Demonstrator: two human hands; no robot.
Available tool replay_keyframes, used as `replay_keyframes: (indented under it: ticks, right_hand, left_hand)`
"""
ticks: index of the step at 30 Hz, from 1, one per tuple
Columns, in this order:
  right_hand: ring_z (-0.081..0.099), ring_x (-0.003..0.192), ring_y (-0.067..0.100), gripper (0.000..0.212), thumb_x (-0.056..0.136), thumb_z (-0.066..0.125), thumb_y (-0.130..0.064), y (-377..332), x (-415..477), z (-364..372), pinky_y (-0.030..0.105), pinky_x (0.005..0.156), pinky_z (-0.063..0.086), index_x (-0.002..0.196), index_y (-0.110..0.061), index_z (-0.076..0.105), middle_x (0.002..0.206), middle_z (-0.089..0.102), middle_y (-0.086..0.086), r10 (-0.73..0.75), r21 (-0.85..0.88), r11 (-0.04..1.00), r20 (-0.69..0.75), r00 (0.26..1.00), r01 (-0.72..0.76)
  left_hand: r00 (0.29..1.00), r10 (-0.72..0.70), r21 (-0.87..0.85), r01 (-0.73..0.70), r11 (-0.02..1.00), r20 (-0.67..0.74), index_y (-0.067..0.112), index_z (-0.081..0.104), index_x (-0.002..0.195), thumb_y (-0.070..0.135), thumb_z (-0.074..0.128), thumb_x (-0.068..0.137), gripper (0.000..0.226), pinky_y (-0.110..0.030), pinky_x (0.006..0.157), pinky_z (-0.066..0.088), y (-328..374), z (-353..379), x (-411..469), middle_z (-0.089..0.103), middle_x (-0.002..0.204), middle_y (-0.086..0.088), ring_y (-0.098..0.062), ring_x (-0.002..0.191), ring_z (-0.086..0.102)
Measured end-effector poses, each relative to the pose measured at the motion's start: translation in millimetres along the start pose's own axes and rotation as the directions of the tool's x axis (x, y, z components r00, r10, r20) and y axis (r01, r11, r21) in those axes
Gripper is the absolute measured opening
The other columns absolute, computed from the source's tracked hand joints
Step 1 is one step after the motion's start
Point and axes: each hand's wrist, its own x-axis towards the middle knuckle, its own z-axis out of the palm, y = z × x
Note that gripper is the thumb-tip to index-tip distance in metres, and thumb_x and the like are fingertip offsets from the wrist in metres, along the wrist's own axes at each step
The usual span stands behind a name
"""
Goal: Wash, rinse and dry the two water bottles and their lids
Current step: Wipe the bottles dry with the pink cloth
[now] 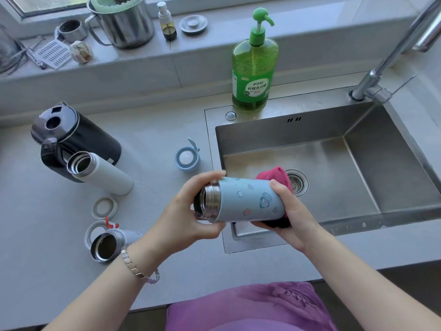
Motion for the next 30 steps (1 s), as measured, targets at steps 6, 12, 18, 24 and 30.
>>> replay_keyframes:
  ticks: [6,12,18,24,30]
  right_hand:
    - [0.054,0.093,0.016,0.047,0.064,0.065,-0.039,8,2,-2,0.035,0.074,0.044,0.106,-0.019,0.060,0.104,0.057,-0.003,-0.488,-0.198,0.850,0.053,0.871,0.488]
    - [0.043,0.122,0.009,0.044,0.079,0.062,-0.041,13,-2,-9,0.027,0.104,0.033,0.119,-0.024,0.061,0.126,0.049,-0.003,-0.767,-0.683,0.172,0.360,0.532,0.710]
    - [0.046,0.123,0.018,0.051,0.096,0.026,-0.053,3,-12,25,0.041,0.107,0.026,0.127,-0.026,0.056,0.133,0.052,-0.003,-0.638,-0.714,-0.186,0.610,0.470,0.675]
    - [0.049,0.109,-0.005,0.029,0.085,0.037,-0.051,-13,-2,20,0.031,0.101,0.038,0.101,-0.055,0.061,0.116,0.054,-0.026,-0.348,-0.780,0.347,0.408,0.844,0.520]
    - [0.051,0.109,0.004,0.041,0.086,0.038,-0.055,-6,-9,35,0.021,0.093,0.038,0.120,-0.042,0.058,0.122,0.055,-0.012,-0.471,-0.764,0.168,0.493,0.731,0.623]
  left_hand:
    - [0.824,-0.559,-0.360,0.552,0.752,0.097,0.024,0.050,0.127,0.048,0.070,0.055,0.078,-0.034,0.059,0.057,18,-2,10,0.066,0.104,-0.006,-0.017,0.064,0.067]
    - [0.793,-0.610,-0.516,0.514,0.685,-0.019,0.009,0.063,0.106,0.029,0.084,0.047,0.066,-0.031,0.058,0.057,12,9,-1,0.069,0.096,-0.012,-0.021,0.070,0.068]
    - [0.899,-0.330,-0.246,0.264,0.933,-0.289,0.023,0.065,0.099,0.038,0.086,0.032,0.071,-0.026,0.069,0.056,12,12,-8,0.071,0.083,0.003,-0.009,0.073,0.066]
    - [0.961,-0.167,-0.024,0.166,0.986,-0.220,0.036,0.063,0.096,0.036,0.087,0.036,0.065,-0.020,0.071,0.052,12,7,-14,0.067,0.087,0.018,-0.001,0.077,0.064]
    - [0.971,-0.107,-0.010,0.108,0.994,-0.213,0.033,0.063,0.101,0.042,0.083,0.039,0.066,-0.026,0.076,0.055,14,5,-15,0.069,0.088,0.013,-0.005,0.081,0.066]
